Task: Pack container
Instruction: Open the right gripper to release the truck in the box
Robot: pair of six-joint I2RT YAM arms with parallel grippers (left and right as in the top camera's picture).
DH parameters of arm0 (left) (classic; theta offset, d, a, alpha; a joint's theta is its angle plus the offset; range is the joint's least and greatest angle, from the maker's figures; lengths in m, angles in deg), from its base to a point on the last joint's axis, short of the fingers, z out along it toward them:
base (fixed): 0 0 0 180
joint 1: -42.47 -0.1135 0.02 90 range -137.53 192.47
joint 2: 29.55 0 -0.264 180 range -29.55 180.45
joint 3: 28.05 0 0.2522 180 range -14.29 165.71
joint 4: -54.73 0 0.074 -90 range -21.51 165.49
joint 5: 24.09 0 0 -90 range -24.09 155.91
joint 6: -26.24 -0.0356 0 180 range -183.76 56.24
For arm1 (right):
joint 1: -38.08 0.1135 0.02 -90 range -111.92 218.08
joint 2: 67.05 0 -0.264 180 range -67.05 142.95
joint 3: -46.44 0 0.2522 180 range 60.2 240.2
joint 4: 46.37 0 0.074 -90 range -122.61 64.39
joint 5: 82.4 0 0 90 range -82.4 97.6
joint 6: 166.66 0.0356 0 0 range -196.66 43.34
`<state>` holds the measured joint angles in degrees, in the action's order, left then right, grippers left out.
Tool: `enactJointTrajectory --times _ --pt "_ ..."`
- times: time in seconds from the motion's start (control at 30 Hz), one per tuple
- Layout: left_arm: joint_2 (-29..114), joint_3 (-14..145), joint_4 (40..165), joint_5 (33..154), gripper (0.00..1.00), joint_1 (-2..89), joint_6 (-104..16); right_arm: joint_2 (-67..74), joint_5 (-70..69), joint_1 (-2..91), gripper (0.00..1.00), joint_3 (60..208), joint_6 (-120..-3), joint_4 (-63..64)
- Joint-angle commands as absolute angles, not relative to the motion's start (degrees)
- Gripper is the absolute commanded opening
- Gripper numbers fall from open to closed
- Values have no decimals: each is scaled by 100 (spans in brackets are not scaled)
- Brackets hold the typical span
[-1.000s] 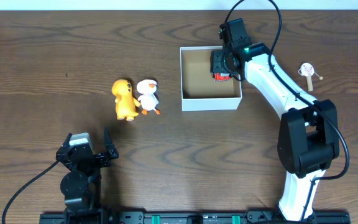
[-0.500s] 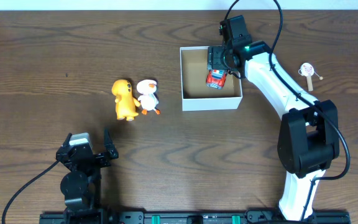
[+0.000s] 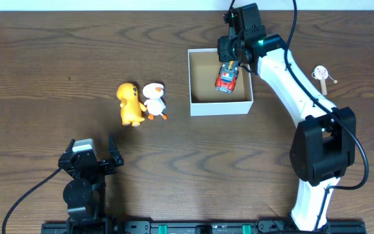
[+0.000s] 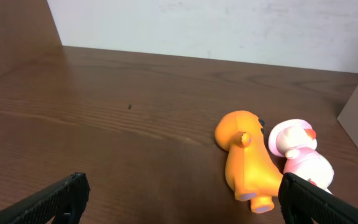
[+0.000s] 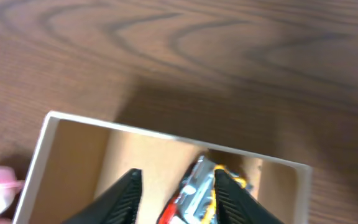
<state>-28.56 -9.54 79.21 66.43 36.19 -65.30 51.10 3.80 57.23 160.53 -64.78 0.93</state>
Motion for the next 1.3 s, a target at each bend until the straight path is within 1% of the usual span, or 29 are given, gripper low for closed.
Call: enactJointTrajectory --times 0.0,0.07,0.1,0.4,0.5,0.57,1.03,1.27 --pt "-2856 -1033 8153 6682 98 3616 -6567 5099 -63 5848 31 16145 -6585 144" --pt "-2856 -1033 8153 6682 98 3616 -6567 5099 -63 5898 22 16145 -6585 220" --pt "-2856 -1033 8153 6682 98 3616 -6567 5099 -63 5916 20 16145 -6585 255" --pt "-2856 -1033 8153 6682 98 3616 -6567 5106 -61 6180 13 16143 -6583 681" --pt "-2856 -1033 8153 6682 98 3616 -6567 5123 -57 6239 4 16125 -6578 830" --pt "-2856 -1033 8153 6682 98 3616 -6567 5169 -57 6257 1 16119 -6543 891" --pt "-2856 -1033 8153 6682 98 3616 -6567 5779 -6 6327 1 16117 -6386 898" --pt "-2856 -1033 8153 6682 98 3616 -6567 5794 660 6313 1 16119 -6329 1031"
